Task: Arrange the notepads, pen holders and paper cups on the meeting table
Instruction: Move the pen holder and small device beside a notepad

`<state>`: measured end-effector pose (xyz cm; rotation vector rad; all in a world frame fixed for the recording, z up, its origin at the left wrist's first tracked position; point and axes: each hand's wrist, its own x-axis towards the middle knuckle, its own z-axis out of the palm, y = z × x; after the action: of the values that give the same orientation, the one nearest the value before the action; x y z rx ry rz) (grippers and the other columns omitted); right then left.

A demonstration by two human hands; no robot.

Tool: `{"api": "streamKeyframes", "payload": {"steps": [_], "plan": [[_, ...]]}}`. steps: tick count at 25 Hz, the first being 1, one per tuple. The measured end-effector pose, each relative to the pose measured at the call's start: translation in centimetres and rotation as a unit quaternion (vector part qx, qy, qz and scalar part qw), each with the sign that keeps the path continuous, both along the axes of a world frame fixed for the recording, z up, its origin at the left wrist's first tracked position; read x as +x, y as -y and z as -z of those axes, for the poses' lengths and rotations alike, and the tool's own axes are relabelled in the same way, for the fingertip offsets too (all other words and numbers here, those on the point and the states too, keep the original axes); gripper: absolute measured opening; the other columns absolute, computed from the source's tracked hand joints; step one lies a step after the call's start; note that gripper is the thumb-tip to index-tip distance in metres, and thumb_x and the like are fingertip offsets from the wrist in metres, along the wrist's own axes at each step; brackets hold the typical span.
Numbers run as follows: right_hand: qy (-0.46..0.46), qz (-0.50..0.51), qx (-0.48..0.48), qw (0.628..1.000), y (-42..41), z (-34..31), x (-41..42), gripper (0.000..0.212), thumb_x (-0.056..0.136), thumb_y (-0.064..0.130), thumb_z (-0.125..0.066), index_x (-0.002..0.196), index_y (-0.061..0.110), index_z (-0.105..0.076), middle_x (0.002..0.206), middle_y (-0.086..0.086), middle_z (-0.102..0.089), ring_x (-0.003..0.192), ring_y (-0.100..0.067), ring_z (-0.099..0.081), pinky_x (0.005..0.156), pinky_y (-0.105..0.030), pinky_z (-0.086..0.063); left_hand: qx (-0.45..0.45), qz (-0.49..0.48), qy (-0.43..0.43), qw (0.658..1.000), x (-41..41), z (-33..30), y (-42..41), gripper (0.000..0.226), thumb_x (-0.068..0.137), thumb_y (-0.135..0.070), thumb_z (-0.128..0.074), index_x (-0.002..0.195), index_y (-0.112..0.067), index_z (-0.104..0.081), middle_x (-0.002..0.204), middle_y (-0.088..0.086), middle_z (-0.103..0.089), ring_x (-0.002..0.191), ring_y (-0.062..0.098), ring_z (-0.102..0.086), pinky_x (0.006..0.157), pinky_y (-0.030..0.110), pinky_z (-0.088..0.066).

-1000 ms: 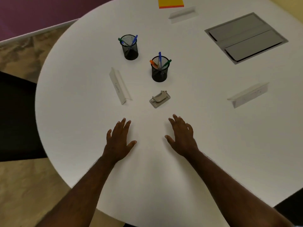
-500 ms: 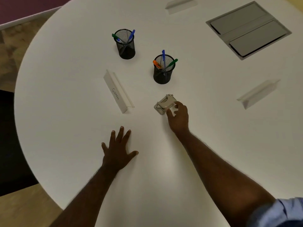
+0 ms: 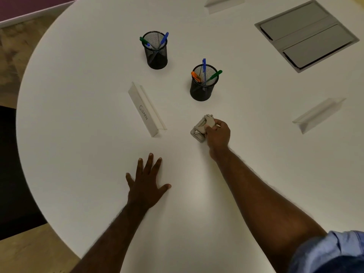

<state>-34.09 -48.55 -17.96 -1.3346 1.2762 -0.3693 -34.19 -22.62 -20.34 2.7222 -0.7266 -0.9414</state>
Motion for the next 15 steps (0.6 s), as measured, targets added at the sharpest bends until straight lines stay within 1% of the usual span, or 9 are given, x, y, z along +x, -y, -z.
{"api": "streamKeyframes", "payload": {"steps": [2,4,7,8,9,10,11,13,15], "plan": [[0.03,-0.057,0.017,0.998,-0.5,-0.8,-0.9,0.036,0.086,-0.002,-0.063,0.12,0.005,-0.058,0.1,-0.013,-0.067,0.084,-0.022,-0.064,0.074,-0.034,-0.055,-0.05,-0.041,0.023,0.998,0.0,-0.7,0.5,0.085,0.091,-0.056,-0.052,0.155,-0.028,-0.006,0.165,-0.003,-0.001,0.151,0.024,0.003,0.117,0.058,-0.009],[0.066,-0.146,0.035,0.987,-1.4,-1.9,-2.1,0.035,0.087,-0.004,-0.062,0.12,0.006,-0.06,0.084,-0.007,-0.064,0.071,-0.013,-0.059,0.062,-0.025,-0.048,-0.187,-0.114,0.033,0.975,0.2,-1.6,1.4,0.07,0.093,-0.042,-0.058,0.152,-0.018,-0.028,0.157,0.004,-0.032,0.147,0.024,-0.024,0.117,0.045,-0.022],[0.091,-0.278,0.051,0.955,-3.1,-3.2,-3.4,0.034,0.089,-0.002,-0.061,0.119,0.013,-0.063,0.072,0.003,-0.06,0.064,-0.005,-0.056,0.058,-0.018,-0.045,-0.335,-0.215,-0.091,0.913,1.1,-3.4,3.4,0.043,0.097,-0.031,-0.056,0.137,-0.021,-0.048,0.13,-0.001,-0.06,0.121,0.019,-0.056,0.094,0.018,-0.046],[0.096,-0.31,0.053,0.945,-3.7,-3.6,-3.6,0.034,0.089,-0.002,-0.061,0.119,0.014,-0.063,0.072,0.003,-0.059,0.064,-0.004,-0.056,0.057,-0.016,-0.045,-0.357,-0.258,-0.153,0.885,1.3,-4.0,4.2,0.033,0.099,-0.031,-0.053,0.131,-0.026,-0.052,0.121,-0.004,-0.064,0.114,0.02,-0.06,0.088,0.019,-0.05],[0.101,-0.336,0.054,0.935,-4.4,-3.9,-3.8,0.033,0.09,-0.001,-0.06,0.119,0.014,-0.062,0.073,0.002,-0.058,0.064,-0.004,-0.055,0.057,-0.014,-0.044,-0.379,-0.3,-0.214,0.849,1.5,-4.5,4.7,0.025,0.101,-0.029,-0.049,0.125,-0.029,-0.054,0.116,-0.003,-0.067,0.11,0.022,-0.063,0.087,0.028,-0.053],[0.104,-0.355,0.051,0.928,-5.0,-4.2,-3.8,0.033,0.09,-0.001,-0.06,0.119,0.016,-0.062,0.074,0.001,-0.057,0.065,-0.005,-0.054,0.057,-0.013,-0.044,-0.401,-0.33,-0.265,0.812,1.6,-4.8,5.1,0.022,0.102,-0.027,-0.046,0.121,-0.03,-0.057,0.115,0.0,-0.069,0.107,0.023,-0.065,0.087,0.035,-0.055],[0.105,-0.371,0.046,0.922,-5.5,-4.4,-3.9,0.034,0.091,-0.001,-0.06,0.119,0.018,-0.062,0.074,0.0,-0.057,0.066,-0.006,-0.053,0.058,-0.013,-0.043,-0.424,-0.348,-0.304,0.779,1.6,-4.9,5.2,0.022,0.103,-0.024,-0.045,0.12,-0.03,-0.058,0.117,0.002,-0.07,0.106,0.022,-0.067,0.084,0.037,-0.058],[0.094,-0.401,0.026,0.911,-6.1,-4.7,-3.8,0.035,0.091,0.001,-0.06,0.118,0.024,-0.061,0.076,0.0,-0.056,0.067,-0.007,-0.052,0.061,-0.015,-0.044,-0.462,-0.358,-0.343,0.736,1.6,-4.9,5.0,0.024,0.102,-0.02,-0.047,0.121,-0.027,-0.059,0.118,0.002,-0.071,0.104,0.019,-0.07,0.077,0.03,-0.058],[0.078,-0.435,-0.001,0.897,-6.4,-4.8,-3.6,0.033,0.092,0.004,-0.061,0.119,0.023,-0.061,0.076,0.003,-0.057,0.069,-0.009,-0.054,0.064,-0.021,-0.048,-0.482,-0.369,-0.354,0.711,1.5,-4.6,4.6,0.024,0.1,-0.019,-0.051,0.121,-0.024,-0.061,0.116,0.002,-0.072,0.103,0.02,-0.07,0.075,0.028,-0.057]]}}
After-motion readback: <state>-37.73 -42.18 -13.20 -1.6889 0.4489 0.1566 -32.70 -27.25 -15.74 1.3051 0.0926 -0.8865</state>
